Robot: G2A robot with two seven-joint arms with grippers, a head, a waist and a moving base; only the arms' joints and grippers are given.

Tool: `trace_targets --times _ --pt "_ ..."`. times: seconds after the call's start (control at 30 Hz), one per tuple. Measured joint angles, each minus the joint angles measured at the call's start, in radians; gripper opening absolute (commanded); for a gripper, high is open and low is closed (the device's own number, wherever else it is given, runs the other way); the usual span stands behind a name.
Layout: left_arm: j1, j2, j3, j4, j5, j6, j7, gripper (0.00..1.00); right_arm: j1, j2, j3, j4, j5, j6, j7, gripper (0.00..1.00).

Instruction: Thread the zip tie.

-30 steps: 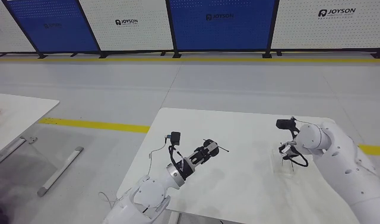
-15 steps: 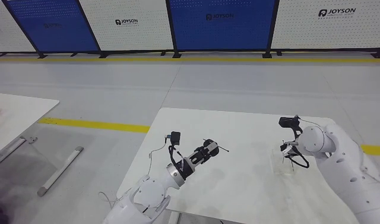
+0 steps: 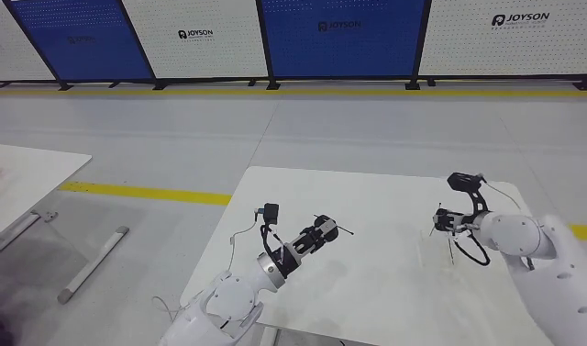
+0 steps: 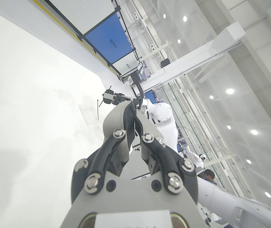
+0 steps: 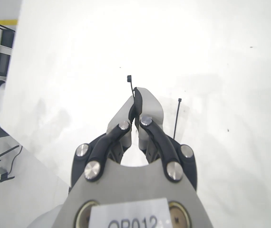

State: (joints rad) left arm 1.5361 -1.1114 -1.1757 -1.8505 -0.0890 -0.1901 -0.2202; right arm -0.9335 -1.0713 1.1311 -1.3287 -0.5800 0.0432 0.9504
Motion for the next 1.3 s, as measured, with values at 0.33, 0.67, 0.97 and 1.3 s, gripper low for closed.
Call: trace_targets --times 0.33,0.67,0.97,1.3 --pt "0.0 0.0 0.0 0.0 0.0 0.0 0.0 0.0 -0.088 0.013 0.042 -0.085 0.0 0.012 -0.004 0.0" --pt "0.0 0.0 0.0 0.0 0.0 0.0 0.0 0.0 -0.088 0.013 0.042 -0.086 0.0 0.012 -0.004 0.0" --pt "0.0 0.0 0.0 0.0 0.0 0.0 0.0 0.0 -0.088 0.013 0.042 -0.086 0.0 0.012 -0.004 0.0" --pt "0.0 0.0 0.0 0.0 0.0 0.0 0.0 0.0 -0.152 0.01 0.048 -0.145 0.003 0.04 -0.121 0.0"
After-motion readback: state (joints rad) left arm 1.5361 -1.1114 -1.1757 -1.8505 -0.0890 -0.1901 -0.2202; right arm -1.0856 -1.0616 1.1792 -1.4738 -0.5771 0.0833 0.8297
